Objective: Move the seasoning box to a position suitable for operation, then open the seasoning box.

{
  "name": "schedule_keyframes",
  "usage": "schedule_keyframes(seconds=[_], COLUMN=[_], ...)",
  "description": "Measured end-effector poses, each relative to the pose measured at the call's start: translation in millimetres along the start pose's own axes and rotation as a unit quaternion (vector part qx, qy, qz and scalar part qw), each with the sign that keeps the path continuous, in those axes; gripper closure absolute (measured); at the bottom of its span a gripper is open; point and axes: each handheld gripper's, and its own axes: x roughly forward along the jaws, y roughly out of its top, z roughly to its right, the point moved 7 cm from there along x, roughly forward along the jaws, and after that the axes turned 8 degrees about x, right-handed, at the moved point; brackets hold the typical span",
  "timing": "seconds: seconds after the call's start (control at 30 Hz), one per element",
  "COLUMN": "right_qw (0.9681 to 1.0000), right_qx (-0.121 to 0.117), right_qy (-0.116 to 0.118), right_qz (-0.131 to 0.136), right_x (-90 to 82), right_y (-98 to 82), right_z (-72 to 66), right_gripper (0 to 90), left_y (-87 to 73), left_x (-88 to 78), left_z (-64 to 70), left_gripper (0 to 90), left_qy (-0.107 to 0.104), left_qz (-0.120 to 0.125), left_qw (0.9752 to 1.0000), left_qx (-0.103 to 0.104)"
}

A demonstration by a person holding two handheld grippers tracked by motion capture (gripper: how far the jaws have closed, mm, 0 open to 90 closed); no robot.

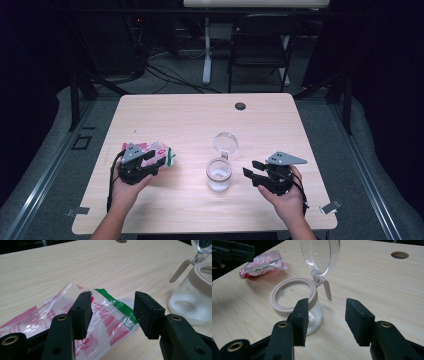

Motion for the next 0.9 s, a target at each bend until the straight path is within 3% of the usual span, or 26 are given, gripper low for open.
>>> schedule_keyframes(seconds=[0.1, 0.37, 0.67, 0.9], right_qw=[1.0, 0.9997, 0.9979, 0.996], right_qx=[-0.001, -0.017, -0.056, -0.072], right_qy=[0.003, 0.012, 0.028, 0.047], right_qz=[0.0, -0.012, -0.019, -0.024], right_x=[-3.1, 8.2, 30.1, 47.3], right_y=[-3.6, -2.7, 12.4, 26.1], right_z=[-1.4, -11.7, -38.9, -60.1], right_gripper=[53.7, 53.1, 52.2, 52.0], left_y=[-0.4, -3.3, -7.7, -7.3], left_x=[-2.1, -10.3, -19.9, -23.9], left_z=[-2.2, -12.6, -28.1, -31.0], left_gripper=[48.7, 49.2, 50.8, 47.4], left_qy=[0.009, 0.021, 0.042, 0.041], left_qz=[0.002, 0.003, 0.006, 0.014], left_qw=[0.9999, 0.9996, 0.9983, 0.9983], left_qx=[0.006, -0.019, -0.041, -0.04])
